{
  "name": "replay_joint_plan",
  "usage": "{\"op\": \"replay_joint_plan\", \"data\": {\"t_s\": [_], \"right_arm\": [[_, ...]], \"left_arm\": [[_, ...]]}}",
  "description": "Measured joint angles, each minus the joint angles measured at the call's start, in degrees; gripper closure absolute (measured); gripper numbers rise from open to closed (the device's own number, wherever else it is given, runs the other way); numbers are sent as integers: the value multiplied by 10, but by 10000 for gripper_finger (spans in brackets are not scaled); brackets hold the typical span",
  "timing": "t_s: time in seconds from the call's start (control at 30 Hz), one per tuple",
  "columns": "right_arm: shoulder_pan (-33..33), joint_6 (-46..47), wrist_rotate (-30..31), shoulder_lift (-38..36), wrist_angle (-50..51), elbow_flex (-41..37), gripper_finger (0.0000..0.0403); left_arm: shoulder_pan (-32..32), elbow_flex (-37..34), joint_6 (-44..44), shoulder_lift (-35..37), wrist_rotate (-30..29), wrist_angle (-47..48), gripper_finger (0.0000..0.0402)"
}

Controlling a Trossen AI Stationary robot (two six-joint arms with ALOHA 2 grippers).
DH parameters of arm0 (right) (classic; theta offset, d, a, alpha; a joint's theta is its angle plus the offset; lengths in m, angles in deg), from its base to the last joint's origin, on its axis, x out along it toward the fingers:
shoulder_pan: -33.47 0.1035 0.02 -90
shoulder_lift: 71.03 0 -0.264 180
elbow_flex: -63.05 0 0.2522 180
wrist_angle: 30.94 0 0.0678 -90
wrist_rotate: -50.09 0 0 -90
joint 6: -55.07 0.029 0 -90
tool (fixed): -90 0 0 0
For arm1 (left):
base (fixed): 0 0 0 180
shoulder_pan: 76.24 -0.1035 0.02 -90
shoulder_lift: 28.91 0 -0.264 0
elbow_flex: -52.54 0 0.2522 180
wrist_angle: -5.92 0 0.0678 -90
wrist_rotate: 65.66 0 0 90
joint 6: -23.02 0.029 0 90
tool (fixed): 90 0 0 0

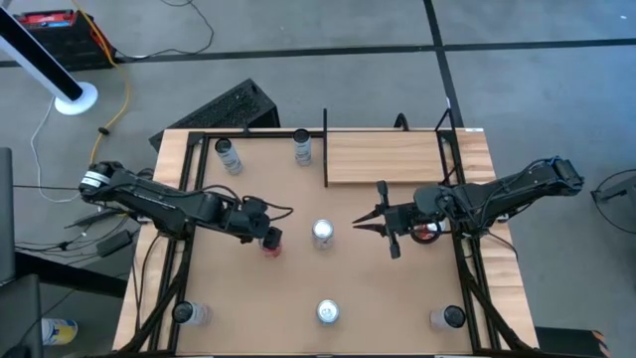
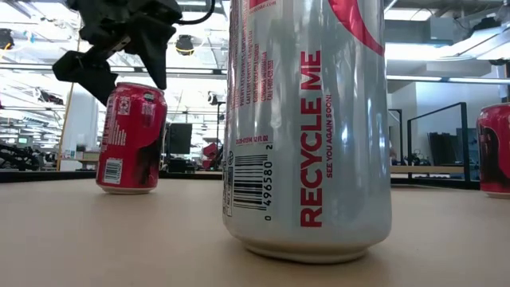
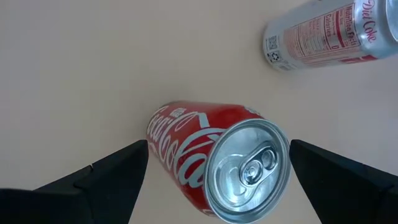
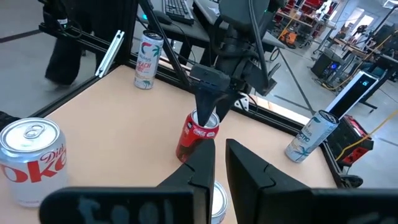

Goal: Place canned beverage on shelf
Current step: Put the left red soda can on the shelf

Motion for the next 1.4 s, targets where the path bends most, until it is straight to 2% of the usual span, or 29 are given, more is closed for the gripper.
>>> {"op": "replay_joint_plan", "data": {"t_s": [0.2,0.37,0.73,1.13,1.4], "right_arm": [[0,0,0,0,0,0,339],[0,0,0,0,0,0,339],[0,0,0,0,2,0,339],[0,0,0,0,3,0,339],[0,0,0,0,3,0,339]], "left_arm": [[-2,1,12,17,-22,23,29],[-2,36,22,23,-50,52,29],[11,47,14,-25,-59,52,29],[16,47,30,-68,-38,37,29],[18,48,55,-68,17,42,29]]}}
